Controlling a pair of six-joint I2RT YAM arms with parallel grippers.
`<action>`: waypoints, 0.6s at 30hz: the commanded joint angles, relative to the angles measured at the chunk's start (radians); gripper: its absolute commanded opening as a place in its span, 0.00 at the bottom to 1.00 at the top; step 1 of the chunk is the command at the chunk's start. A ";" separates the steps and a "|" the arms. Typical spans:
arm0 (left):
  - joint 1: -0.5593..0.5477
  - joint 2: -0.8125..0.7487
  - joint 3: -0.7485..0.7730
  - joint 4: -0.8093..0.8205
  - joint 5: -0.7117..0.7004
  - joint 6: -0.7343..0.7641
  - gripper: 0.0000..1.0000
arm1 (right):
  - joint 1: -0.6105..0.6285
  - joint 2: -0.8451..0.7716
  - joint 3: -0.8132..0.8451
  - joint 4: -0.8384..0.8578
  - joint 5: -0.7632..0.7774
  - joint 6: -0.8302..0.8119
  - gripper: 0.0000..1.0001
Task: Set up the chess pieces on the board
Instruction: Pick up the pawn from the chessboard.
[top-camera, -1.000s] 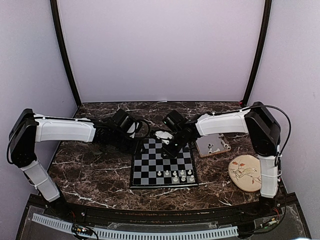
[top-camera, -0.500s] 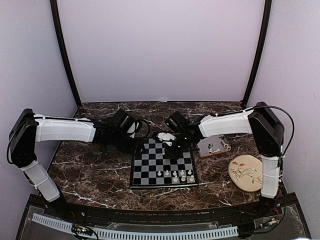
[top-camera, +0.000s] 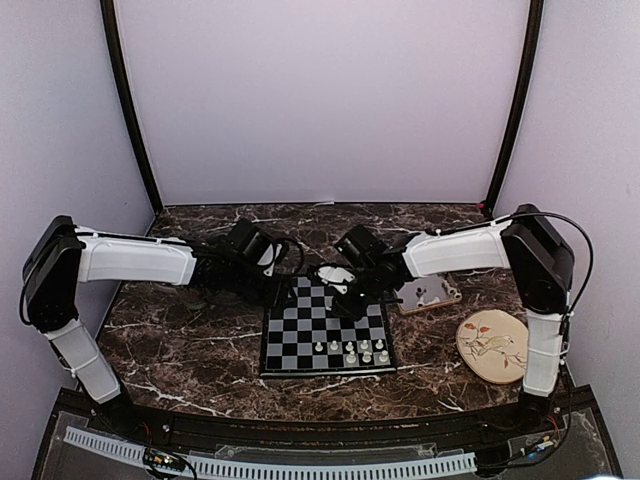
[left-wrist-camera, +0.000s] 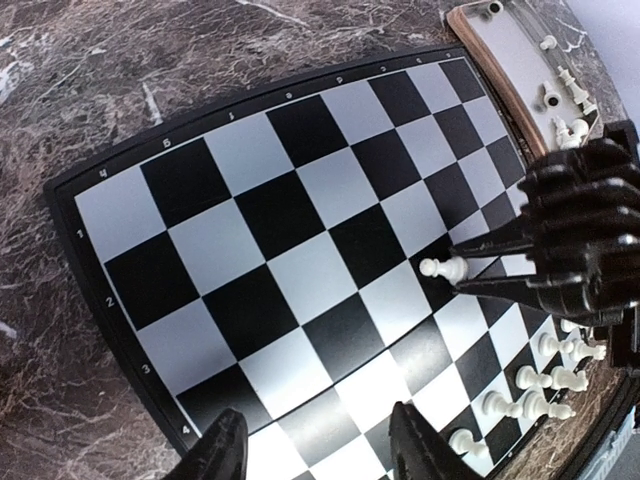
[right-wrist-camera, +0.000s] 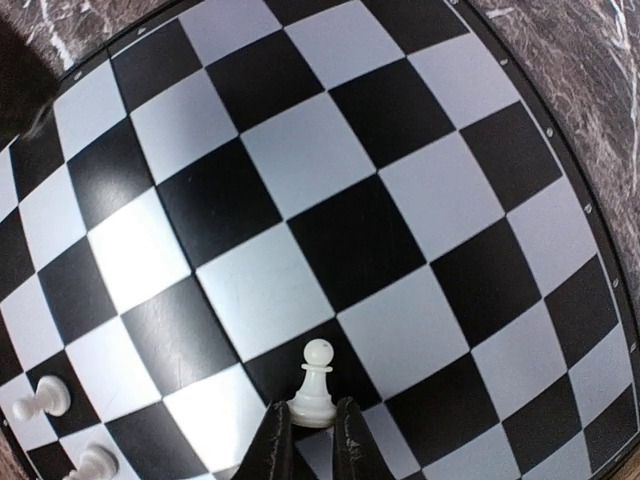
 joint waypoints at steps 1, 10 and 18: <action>0.029 0.018 -0.001 0.144 0.090 -0.077 0.51 | -0.037 -0.095 -0.075 0.055 -0.119 -0.013 0.10; 0.077 0.105 -0.110 0.646 0.390 -0.373 0.45 | -0.082 -0.136 -0.111 0.092 -0.281 0.003 0.10; 0.078 0.220 -0.153 0.913 0.520 -0.603 0.45 | -0.095 -0.120 -0.091 0.098 -0.322 0.025 0.12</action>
